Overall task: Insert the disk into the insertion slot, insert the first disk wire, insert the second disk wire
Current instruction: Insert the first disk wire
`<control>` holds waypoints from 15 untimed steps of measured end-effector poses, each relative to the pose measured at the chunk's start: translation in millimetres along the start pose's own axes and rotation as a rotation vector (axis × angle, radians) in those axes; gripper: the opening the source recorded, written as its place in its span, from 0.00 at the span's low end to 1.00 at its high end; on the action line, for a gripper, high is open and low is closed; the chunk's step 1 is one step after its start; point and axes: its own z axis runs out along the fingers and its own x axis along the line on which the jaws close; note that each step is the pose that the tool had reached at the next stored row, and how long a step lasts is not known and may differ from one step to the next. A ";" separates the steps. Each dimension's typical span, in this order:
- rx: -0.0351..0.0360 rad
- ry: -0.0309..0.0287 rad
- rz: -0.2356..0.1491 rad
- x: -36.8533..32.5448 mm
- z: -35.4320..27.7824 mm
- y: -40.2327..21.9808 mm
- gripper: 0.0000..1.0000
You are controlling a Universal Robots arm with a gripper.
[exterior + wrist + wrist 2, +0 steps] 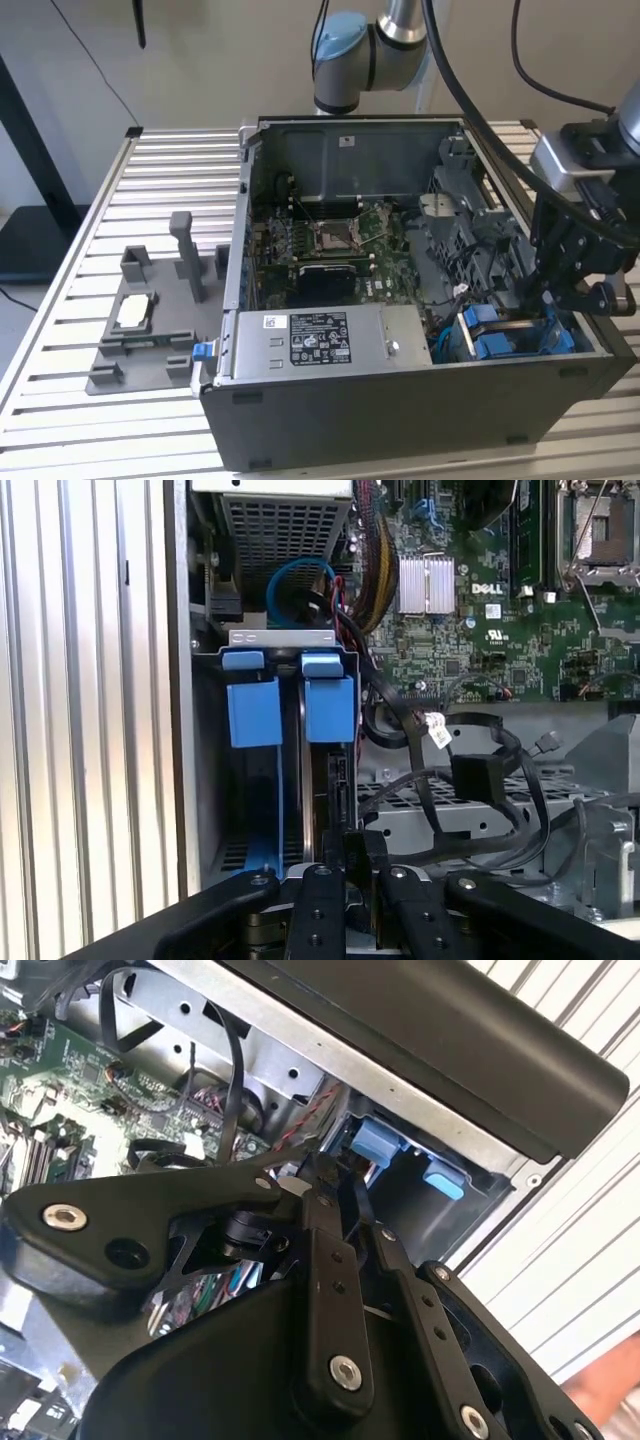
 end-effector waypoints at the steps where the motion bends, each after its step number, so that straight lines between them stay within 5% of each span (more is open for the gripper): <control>1: 0.0001 0.0000 0.000 -0.1 0.0 0.6 0.19; 15: 0.0006 0.0002 -0.003 0.4 6.3 1.0 0.19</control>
